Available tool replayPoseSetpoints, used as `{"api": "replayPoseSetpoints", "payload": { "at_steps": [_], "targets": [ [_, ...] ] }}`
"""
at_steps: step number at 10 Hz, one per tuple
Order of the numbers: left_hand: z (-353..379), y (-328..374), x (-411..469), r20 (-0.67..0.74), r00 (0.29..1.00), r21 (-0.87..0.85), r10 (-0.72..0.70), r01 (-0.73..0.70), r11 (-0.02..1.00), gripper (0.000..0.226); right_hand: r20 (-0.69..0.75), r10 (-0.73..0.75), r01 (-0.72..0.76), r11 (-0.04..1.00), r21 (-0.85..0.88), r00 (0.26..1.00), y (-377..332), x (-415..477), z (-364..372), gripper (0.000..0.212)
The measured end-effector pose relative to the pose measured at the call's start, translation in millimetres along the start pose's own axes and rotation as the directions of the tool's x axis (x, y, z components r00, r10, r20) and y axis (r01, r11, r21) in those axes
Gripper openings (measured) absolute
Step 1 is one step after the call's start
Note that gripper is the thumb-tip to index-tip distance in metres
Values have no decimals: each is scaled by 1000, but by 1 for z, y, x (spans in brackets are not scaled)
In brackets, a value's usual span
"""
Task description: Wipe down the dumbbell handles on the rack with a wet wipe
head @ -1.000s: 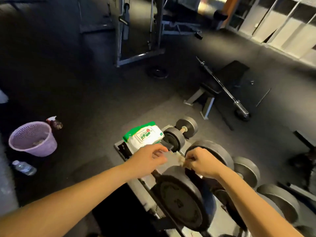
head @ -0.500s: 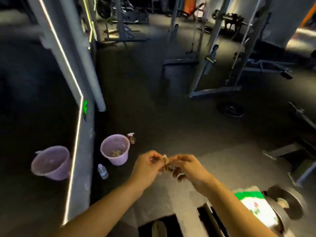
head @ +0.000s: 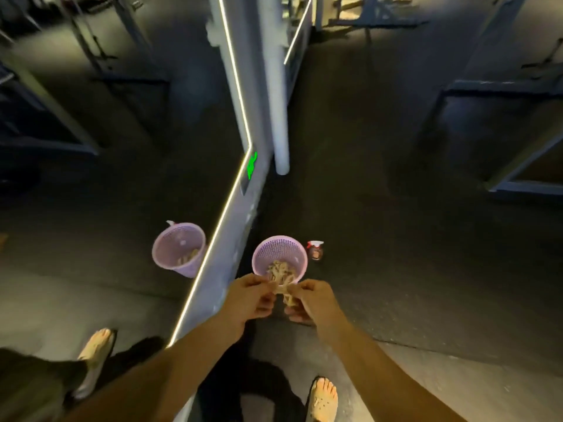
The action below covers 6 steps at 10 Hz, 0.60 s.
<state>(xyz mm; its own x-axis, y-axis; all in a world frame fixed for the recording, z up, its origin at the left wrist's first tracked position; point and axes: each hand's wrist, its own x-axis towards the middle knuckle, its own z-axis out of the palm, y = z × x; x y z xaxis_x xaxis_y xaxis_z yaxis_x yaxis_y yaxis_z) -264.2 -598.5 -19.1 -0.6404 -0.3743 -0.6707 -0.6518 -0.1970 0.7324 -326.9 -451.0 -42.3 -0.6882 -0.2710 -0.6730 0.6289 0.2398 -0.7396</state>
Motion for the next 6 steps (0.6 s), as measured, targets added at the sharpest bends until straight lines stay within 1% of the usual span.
{"api": "replayPoseSetpoints", "payload": {
  "at_steps": [1,2,3,4,5,6],
  "targets": [
    [12,20,41,-41,997,53,-61,63,997,21,-13,93,-93,996,0,996,-17,48,-2,13],
    [23,23,94,-38,996,109,-78,81,991,13,-56,89,-94,991,-93,994,-21,103,-3,20],
    [28,16,162,-36,979,14,-199,200,980,31,-115,128,-143,980,-136,985,-19,167,-1,21],
    [31,6,244,-52,949,-156,-311,300,941,42,-145,130,-147,983,-112,981,-16,235,5,16],
    [33,-5,320,-44,934,-143,-355,346,927,34,-203,105,-138,978,-155,974,-3,308,15,15],
    [25,-23,386,-72,910,-113,-408,399,910,18,-197,87,-140,952,-274,976,20,383,29,22]
  ]
}}
